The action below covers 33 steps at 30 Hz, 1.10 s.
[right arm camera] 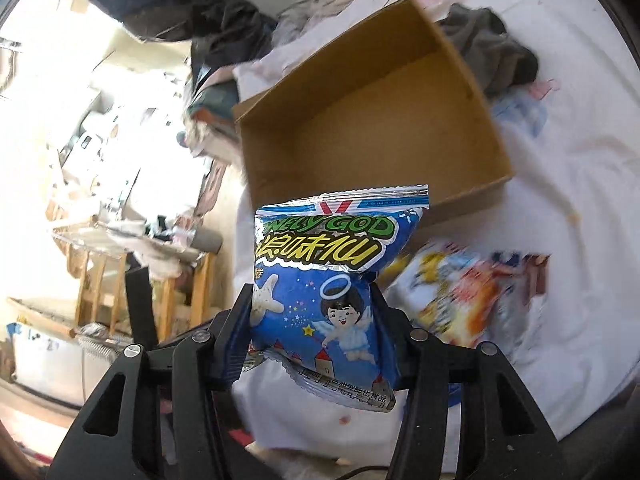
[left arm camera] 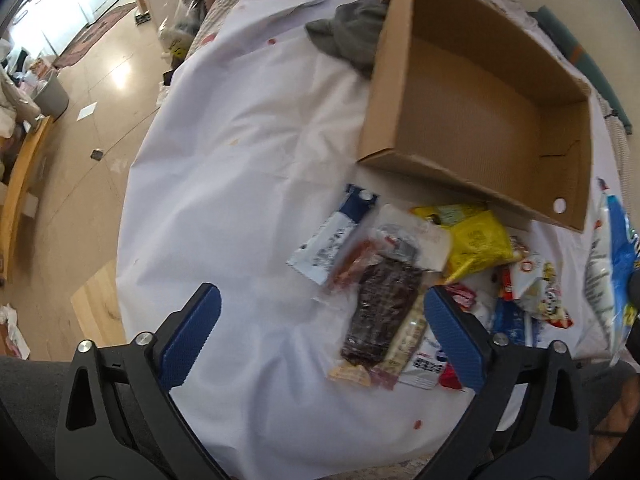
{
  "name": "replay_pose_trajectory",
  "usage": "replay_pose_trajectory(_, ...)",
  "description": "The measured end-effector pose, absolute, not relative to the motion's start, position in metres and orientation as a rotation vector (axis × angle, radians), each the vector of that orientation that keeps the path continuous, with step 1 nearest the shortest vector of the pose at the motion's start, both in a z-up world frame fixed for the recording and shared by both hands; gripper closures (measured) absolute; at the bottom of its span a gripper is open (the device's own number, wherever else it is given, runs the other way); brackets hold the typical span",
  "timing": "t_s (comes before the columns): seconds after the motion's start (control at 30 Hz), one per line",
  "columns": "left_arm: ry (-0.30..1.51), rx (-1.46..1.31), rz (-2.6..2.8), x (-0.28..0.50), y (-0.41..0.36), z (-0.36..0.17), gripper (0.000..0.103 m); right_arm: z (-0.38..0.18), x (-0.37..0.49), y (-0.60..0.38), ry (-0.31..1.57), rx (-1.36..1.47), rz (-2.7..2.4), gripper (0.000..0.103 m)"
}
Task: Organize snacks
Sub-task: 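Grasp the blue 'Holy God' chip bag with the right gripper while the left grasps the blue-white bar, then carry both snacks over the cardboard box and open both grippers to drop them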
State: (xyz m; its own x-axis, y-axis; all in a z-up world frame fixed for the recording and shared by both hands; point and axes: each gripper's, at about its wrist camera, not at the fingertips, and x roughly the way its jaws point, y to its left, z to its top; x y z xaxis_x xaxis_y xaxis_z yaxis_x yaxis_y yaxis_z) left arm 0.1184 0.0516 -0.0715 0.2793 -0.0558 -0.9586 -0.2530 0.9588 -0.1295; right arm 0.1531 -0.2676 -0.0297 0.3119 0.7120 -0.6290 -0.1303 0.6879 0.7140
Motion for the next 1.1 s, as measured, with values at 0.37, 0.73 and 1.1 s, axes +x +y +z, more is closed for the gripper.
replay_pose_trajectory(0.37, 1.397, -0.062, 0.055, 0.181, 0.032, -0.109, 0.048, -0.048, 0.152, -0.285, 1.111, 0.682, 0.556, 0.048)
replay_pose_trajectory(0.73, 1.427, -0.060, 0.076, 0.187, 0.028, -0.124, 0.089, -0.048, 0.151, -0.291, 1.106, 0.682, 0.541, 0.048)
replay_pose_trajectory(1.1, 1.248, -0.154, 0.139, 0.153, 0.047, -0.072, 0.089, -0.032, 0.146, -0.283, 1.029, 0.661, 0.571, 0.048)
